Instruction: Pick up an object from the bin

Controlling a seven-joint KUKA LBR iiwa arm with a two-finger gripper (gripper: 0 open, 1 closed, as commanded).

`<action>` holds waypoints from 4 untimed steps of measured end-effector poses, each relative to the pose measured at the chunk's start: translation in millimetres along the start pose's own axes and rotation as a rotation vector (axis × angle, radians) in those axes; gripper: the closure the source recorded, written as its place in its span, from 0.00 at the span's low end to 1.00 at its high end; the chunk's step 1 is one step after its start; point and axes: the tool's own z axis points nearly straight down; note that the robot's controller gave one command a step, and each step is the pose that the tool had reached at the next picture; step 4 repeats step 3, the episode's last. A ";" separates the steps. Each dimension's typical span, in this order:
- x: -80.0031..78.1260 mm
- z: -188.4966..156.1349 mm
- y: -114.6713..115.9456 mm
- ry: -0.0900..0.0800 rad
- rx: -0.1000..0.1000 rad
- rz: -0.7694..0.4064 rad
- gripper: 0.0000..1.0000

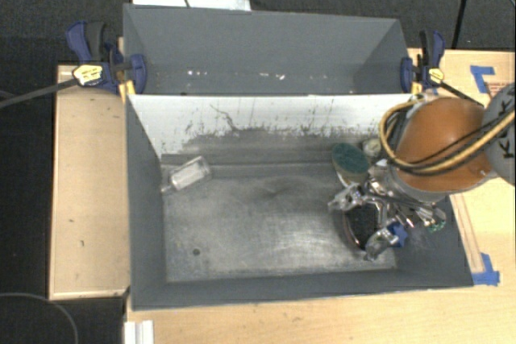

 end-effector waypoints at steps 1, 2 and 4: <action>7.3 3.6 -19.5 -0.009 -0.002 -0.379 0.00; 7.6 3.2 -19.8 -0.006 -0.002 -0.375 1.00; -4.9 -118.0 -21.2 0.002 0.018 -0.385 1.00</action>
Offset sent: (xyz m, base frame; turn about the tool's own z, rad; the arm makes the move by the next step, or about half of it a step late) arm 0.0008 -0.0342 -0.0052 -0.3776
